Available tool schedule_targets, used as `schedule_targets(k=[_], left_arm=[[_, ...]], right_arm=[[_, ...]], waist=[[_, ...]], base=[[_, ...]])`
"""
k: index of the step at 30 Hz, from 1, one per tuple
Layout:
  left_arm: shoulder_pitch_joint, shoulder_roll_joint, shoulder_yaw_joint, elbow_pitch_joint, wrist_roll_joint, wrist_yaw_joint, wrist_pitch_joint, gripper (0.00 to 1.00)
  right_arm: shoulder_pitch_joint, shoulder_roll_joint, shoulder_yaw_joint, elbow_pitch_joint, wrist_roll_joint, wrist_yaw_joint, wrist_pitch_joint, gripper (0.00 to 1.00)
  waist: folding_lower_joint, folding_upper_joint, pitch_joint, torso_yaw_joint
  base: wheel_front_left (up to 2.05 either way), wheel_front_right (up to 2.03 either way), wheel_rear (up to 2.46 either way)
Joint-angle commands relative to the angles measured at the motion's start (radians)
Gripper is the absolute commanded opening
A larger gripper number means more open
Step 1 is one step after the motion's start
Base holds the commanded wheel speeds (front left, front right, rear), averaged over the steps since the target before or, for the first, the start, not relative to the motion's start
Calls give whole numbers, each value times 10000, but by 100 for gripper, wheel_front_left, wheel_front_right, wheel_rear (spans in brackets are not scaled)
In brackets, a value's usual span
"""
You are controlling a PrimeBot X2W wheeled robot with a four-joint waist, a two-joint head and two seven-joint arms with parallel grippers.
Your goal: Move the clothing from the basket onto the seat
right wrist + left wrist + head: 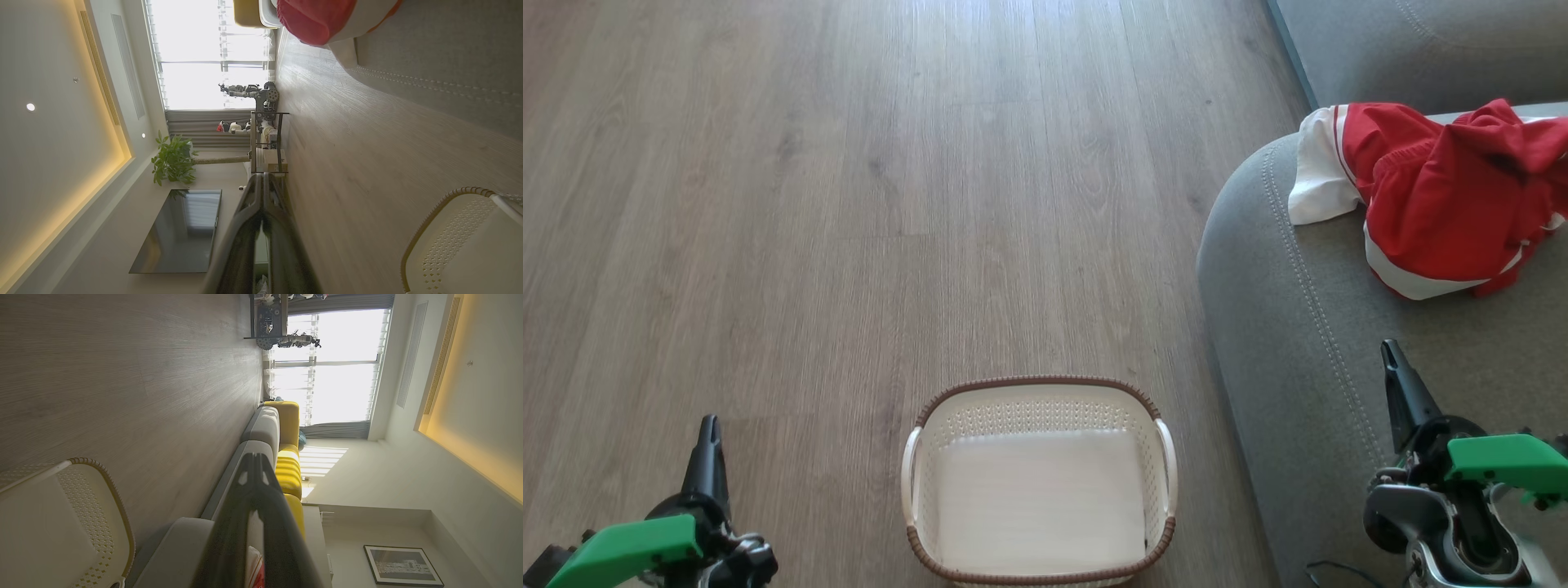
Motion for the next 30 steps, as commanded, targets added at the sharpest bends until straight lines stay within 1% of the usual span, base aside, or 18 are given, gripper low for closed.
schedule_targets(k=[1,30], left_arm=[[-495,95,349,-374,-10,-87,68,0],[-494,93,351,-376,-8,-87,70,0]], right_arm=[[-505,-189,254,-395,95,0,-75,0],[-486,-461,616,-447,413,0,-362,0]], waist=[[0,0,0,0],[0,0,2,1]], base=[[0,0,0],[0,0,0]])
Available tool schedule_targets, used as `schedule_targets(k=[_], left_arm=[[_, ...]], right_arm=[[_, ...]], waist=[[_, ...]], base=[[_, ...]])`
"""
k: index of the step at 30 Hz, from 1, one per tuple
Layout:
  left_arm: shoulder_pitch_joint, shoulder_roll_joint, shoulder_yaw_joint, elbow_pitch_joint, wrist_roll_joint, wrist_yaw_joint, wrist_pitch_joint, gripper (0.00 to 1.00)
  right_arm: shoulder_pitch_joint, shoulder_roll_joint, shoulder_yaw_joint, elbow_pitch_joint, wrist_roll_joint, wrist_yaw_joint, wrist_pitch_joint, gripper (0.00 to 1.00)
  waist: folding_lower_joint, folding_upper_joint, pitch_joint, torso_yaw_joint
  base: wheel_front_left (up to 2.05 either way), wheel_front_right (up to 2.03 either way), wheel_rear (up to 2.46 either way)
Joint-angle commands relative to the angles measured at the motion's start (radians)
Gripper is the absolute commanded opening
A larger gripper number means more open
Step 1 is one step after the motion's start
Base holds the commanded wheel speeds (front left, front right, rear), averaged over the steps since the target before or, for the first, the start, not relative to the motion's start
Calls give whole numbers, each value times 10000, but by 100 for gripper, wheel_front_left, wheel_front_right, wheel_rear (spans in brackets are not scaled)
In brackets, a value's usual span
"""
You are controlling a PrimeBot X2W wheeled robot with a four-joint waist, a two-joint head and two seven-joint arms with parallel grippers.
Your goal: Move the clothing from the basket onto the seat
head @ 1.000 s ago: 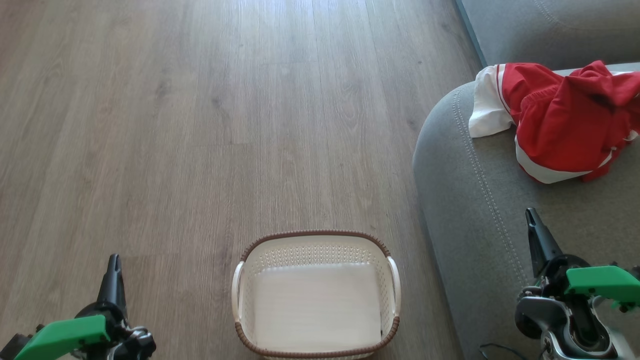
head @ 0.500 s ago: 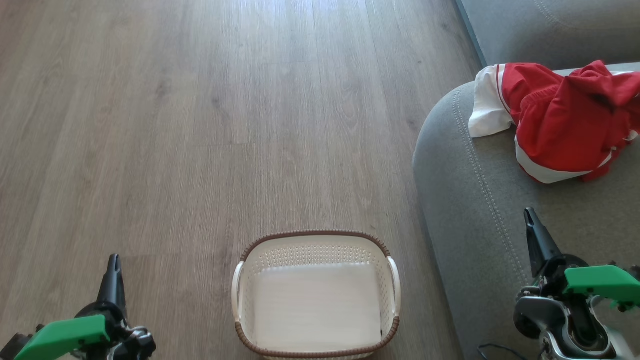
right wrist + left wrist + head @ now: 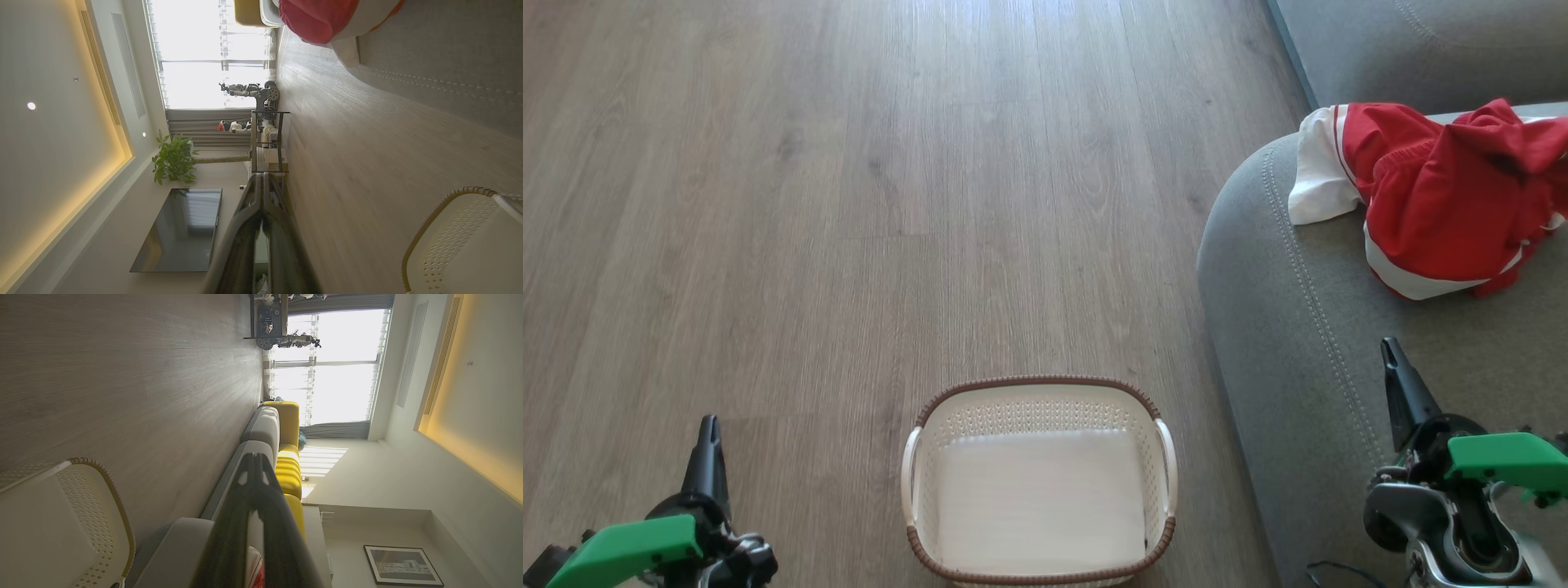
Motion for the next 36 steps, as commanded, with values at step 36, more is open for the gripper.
schedule_targets(k=[36], left_arm=[[-492,93,349,-379,-6,-86,72,0]], right_arm=[[-468,-596,786,-489,554,0,-523,0]], waist=[[0,0,3,1]], base=[[0,0,0]])
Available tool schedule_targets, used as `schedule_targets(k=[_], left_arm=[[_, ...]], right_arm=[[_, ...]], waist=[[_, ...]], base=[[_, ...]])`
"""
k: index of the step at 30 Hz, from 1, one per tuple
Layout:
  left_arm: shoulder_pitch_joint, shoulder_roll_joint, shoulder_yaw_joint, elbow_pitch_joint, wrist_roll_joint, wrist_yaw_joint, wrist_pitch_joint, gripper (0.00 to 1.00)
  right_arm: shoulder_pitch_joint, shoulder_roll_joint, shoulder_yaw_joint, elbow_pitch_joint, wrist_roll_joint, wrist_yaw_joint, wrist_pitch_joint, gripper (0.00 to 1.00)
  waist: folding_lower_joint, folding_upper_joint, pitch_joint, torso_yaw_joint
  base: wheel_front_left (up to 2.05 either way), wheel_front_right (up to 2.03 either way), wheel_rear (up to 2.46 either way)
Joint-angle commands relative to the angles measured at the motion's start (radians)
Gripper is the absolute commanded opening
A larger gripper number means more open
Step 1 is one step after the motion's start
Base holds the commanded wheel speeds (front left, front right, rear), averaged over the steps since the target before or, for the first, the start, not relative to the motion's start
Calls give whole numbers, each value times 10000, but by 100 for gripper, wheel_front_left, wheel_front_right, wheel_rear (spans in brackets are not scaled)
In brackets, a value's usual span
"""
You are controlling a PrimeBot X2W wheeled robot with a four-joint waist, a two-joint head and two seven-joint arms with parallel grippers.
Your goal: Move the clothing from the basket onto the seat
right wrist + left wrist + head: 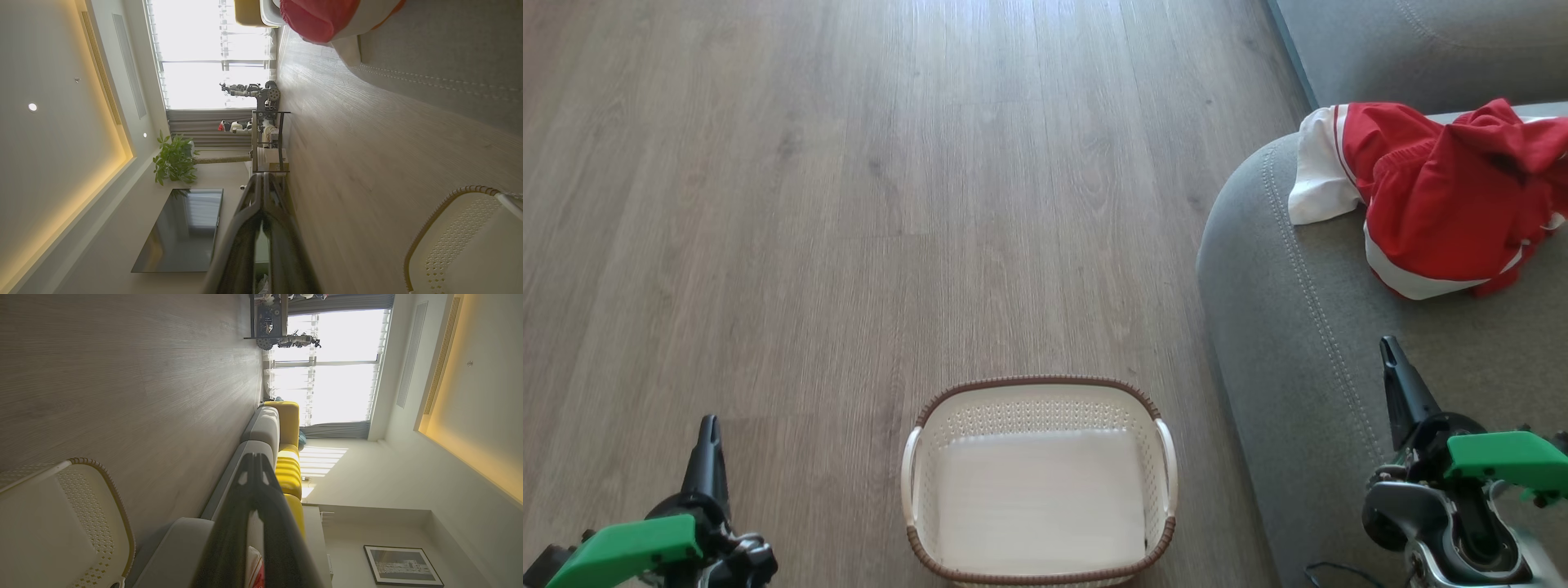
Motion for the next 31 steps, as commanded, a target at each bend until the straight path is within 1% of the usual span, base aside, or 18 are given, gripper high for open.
schedule_targets(k=[1,31], left_arm=[[-491,95,349,-379,-6,-86,70,0],[-489,94,350,-385,-5,-85,72,0]], right_arm=[[-467,-232,239,-403,92,0,-97,0],[-464,-643,771,-533,558,0,-533,0]], waist=[[0,0,0,0],[0,0,4,1]], base=[[0,0,0],[0,0,0]])
